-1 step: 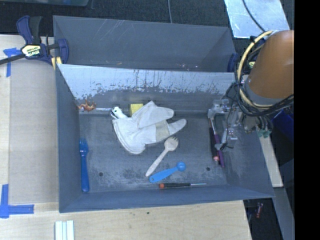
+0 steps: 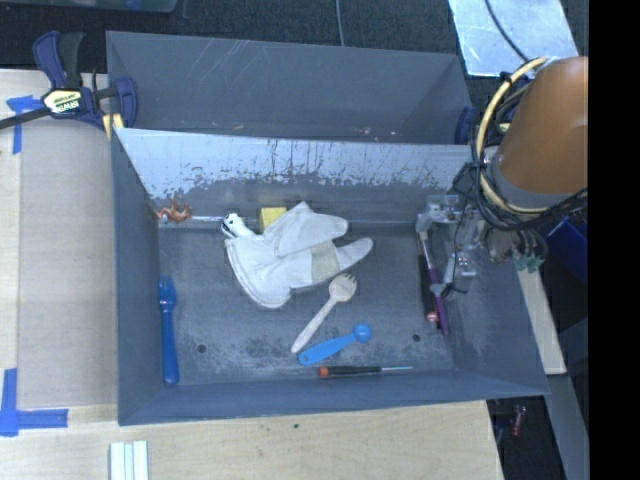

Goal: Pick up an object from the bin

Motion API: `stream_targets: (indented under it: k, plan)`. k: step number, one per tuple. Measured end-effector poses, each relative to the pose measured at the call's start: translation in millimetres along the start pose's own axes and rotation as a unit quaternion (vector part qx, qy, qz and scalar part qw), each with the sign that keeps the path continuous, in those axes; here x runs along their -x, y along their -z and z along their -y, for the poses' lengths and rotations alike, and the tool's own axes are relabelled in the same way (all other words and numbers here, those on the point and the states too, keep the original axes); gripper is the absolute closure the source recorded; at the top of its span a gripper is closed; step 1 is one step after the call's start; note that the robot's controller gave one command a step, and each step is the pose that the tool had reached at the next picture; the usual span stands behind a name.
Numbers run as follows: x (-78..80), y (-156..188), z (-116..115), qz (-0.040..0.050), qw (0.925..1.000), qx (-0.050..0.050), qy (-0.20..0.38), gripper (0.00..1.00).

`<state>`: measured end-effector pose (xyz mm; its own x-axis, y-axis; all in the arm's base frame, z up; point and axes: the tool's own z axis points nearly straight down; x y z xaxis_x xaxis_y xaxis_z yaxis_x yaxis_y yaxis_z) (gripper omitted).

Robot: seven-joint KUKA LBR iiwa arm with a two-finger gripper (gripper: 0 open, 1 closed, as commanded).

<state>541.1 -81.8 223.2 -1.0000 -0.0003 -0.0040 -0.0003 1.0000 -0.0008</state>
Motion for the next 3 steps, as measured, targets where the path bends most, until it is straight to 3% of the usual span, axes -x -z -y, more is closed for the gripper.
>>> stream_targets:
  k: [1, 2, 3]
  plan:
    - [-9.9, -111.2, -50.2, 0.0003, 0.9942, 0.000, 0.107, 0.00]
    - [-18.1, -73.9, -81.9, 0.0073, 0.9902, -0.002, 0.140, 0.00]
    - [-24.9, -123.6, -114.2, -0.0016, 0.9733, 0.001, 0.230, 0.00]
